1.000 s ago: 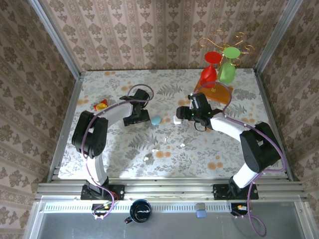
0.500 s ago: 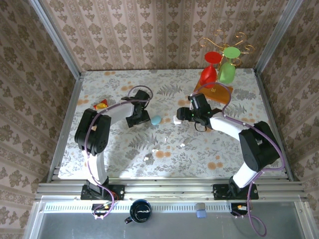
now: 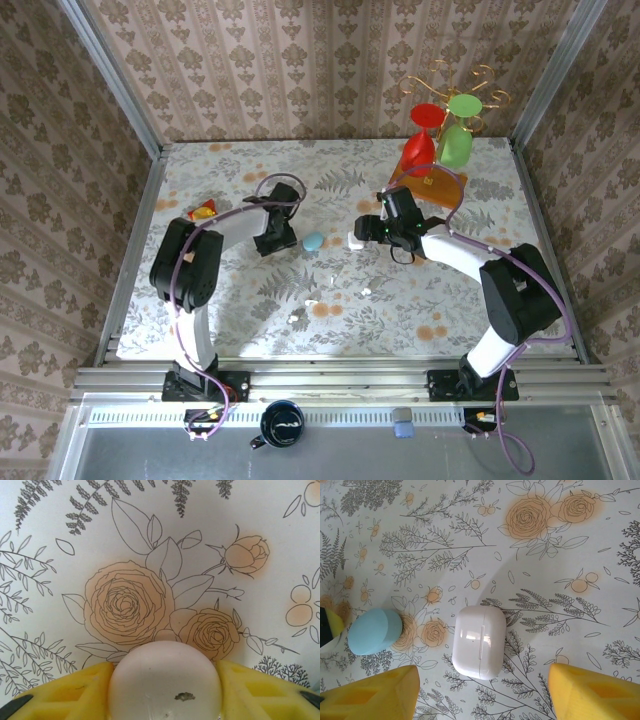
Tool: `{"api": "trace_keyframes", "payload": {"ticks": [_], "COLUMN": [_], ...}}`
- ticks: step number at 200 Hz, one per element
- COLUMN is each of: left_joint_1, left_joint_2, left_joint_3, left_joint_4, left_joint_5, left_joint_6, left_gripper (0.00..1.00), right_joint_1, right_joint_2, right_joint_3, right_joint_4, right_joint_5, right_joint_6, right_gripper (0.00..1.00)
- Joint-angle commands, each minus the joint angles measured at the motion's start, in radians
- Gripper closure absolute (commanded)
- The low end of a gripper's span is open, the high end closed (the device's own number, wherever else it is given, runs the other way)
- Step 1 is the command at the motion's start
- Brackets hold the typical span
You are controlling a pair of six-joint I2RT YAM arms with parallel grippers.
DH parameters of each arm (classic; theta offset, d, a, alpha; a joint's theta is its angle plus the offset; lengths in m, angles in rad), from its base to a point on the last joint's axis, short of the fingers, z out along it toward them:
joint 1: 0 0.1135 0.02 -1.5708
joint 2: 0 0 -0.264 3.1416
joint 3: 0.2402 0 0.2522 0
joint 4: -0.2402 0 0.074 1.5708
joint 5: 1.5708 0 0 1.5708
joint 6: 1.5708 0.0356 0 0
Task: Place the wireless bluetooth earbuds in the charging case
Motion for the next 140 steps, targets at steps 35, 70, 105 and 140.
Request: {"api": "trace_keyframes", "payload": {"ticks": [35,70,105,140], "left_joint_1": [-0.015,-0.047,-0.079,-0.171], "left_joint_2": [-0.119,-0.209,-0.311,-0.439], "left_joint_3": [-0.014,-0.048,-0.140,-0.354], "left_joint_4": [0.044,0.117,0.260,0.551], "left_joint_5": [0.005,-0.085,-0.112,-0.135], "left_joint_6": [0.277,0.510,0.693,0.942], "left_gripper": [0.48,0.48,0.45,0.49], "right_joint_1": [-0.010,-0.030,-0.055,-0.056], "right_joint_2": [-0.100,-0.157,-0.198,-0.240], "right_joint_3": [0.006,0.013,0.015,0.017], "right_joint_4": [-0.039,-0.079,-0.091,-0.115], "right_joint_5": [-0.119,-0.169,-0.244,-0.282], "right_joint_6": [-0.077,-0.084,-0.070,-0.090], "right_gripper": [0.29,0.29,0.29,0.29]}}
